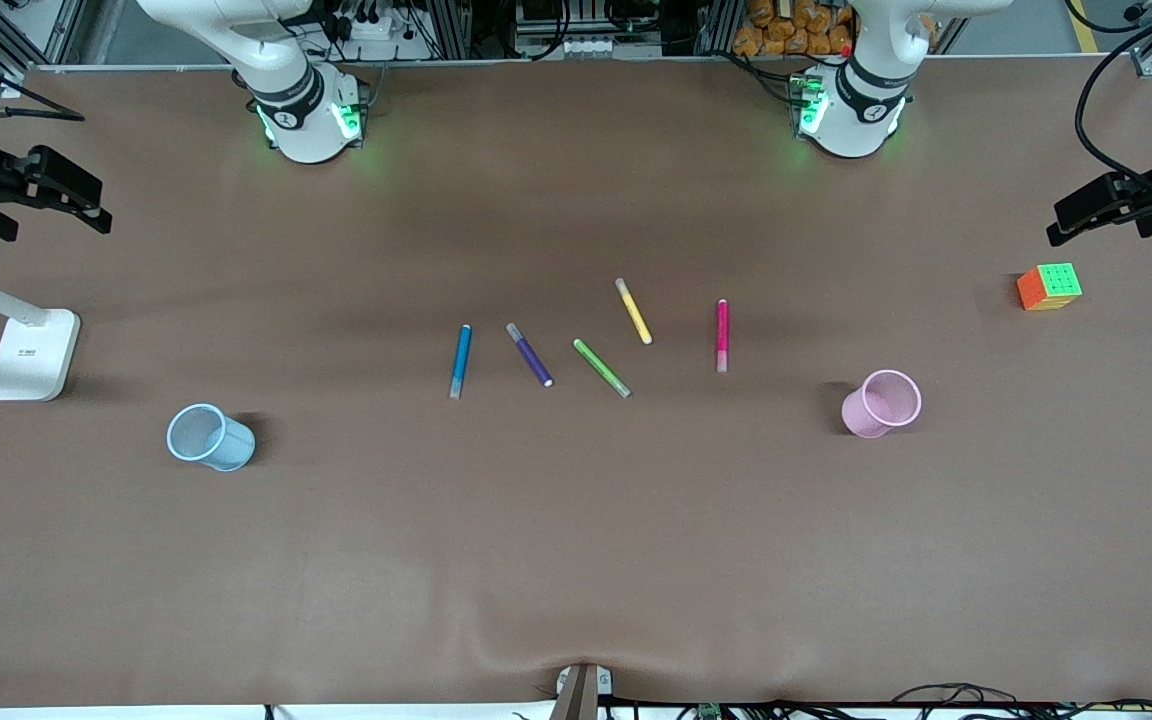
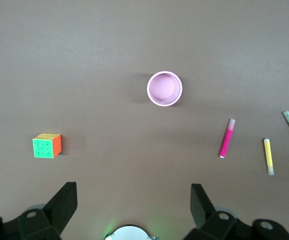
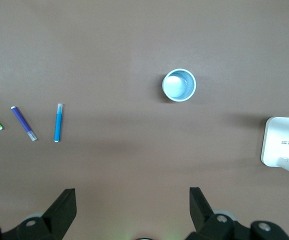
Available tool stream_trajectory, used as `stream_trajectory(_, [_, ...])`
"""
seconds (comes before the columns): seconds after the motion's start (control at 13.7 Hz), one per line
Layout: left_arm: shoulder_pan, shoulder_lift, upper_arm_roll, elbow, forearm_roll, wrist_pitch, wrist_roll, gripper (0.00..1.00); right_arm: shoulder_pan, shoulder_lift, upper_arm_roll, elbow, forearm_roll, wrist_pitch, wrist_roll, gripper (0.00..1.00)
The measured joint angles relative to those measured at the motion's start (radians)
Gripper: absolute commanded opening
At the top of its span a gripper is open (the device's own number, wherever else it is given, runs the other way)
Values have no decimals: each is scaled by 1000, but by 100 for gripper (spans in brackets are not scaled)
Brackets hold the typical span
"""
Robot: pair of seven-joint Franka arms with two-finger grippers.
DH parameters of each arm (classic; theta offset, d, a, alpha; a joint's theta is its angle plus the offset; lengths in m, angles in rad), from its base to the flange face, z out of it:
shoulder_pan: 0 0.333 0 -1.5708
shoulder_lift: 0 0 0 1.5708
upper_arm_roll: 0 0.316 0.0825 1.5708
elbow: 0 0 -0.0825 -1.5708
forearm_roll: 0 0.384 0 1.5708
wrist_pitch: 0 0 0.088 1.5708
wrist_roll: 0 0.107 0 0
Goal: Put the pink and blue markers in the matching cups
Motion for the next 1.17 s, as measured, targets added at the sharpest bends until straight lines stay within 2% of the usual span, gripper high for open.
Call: stream_trajectory(1.17, [-12, 52, -17, 19, 0, -29, 0, 100, -20, 0, -3, 1, -1, 10, 0, 100])
